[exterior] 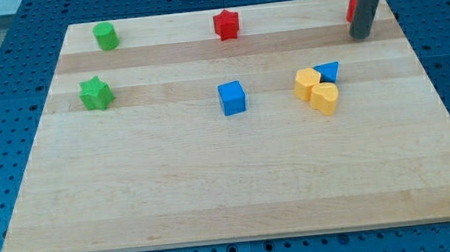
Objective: Place your arm horizontally to the green star
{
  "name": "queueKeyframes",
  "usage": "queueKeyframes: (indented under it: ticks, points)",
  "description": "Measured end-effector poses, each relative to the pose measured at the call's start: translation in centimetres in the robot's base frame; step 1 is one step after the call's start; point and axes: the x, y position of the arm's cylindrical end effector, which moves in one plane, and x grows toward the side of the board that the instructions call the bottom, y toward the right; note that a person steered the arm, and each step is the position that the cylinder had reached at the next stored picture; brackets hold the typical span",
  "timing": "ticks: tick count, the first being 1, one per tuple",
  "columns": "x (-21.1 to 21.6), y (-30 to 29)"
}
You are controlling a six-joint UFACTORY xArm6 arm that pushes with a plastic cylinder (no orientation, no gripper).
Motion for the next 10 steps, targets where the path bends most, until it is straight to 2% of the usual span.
queueKeyframes:
  ticks: [3,8,10]
  points:
    - [3.1,-11.4]
    - [3.1,-40.3]
    - [3.2,-48.7]
